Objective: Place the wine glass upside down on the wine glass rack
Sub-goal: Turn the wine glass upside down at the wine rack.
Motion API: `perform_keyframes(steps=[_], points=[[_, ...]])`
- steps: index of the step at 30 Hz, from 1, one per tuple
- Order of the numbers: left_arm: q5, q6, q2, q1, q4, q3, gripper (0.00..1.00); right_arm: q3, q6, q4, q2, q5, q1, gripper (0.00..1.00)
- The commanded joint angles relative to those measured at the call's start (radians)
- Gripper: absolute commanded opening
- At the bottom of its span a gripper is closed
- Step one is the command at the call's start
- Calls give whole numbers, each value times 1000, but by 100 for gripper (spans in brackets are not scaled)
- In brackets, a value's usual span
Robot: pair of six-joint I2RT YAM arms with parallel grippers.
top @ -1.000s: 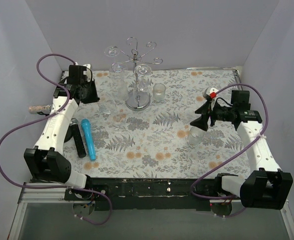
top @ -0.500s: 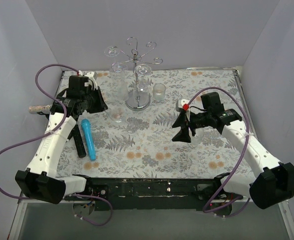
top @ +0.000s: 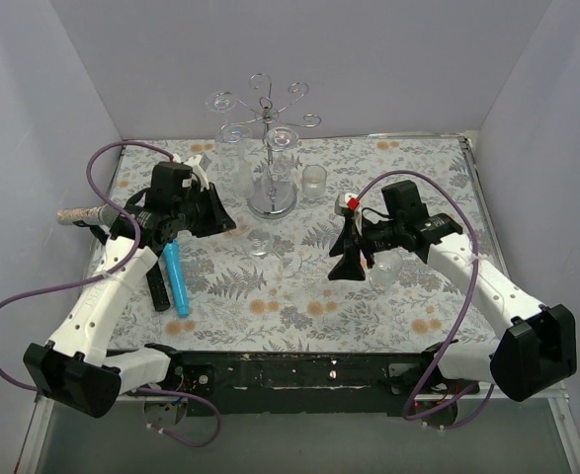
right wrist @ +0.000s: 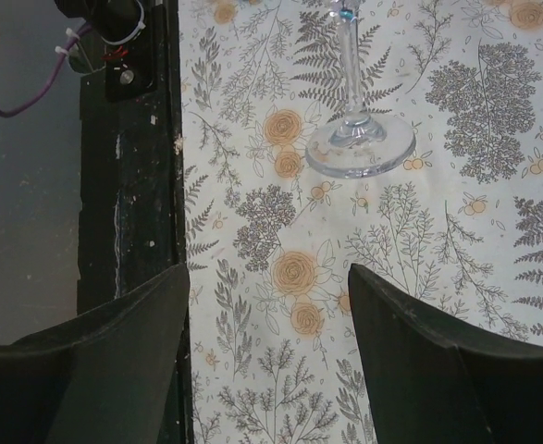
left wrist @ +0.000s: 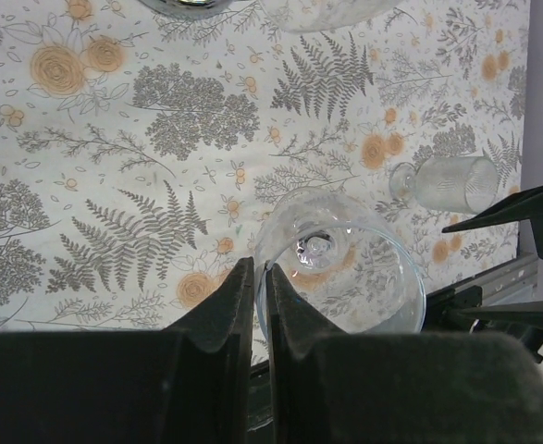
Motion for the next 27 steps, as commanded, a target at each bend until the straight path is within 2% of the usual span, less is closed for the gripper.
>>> perform_keyframes(steps=[1,13,19,25,27], points=[[37,-71,-48,-31,88,-2,0,-15,140,111,3,-1,5,77],[12,-117,-39,-104,138,-10,0,-80,392,286,28,36,5,77],[6,-129,-32,-127,151,1,0,-101,614,380,74,81,5,77],[-11,-135,-24,-148,155,25,0,-100,792,397,120,238,5,77],[-17,-140,-22,-154,158,27,0,-94,829,388,138,249,5,77]])
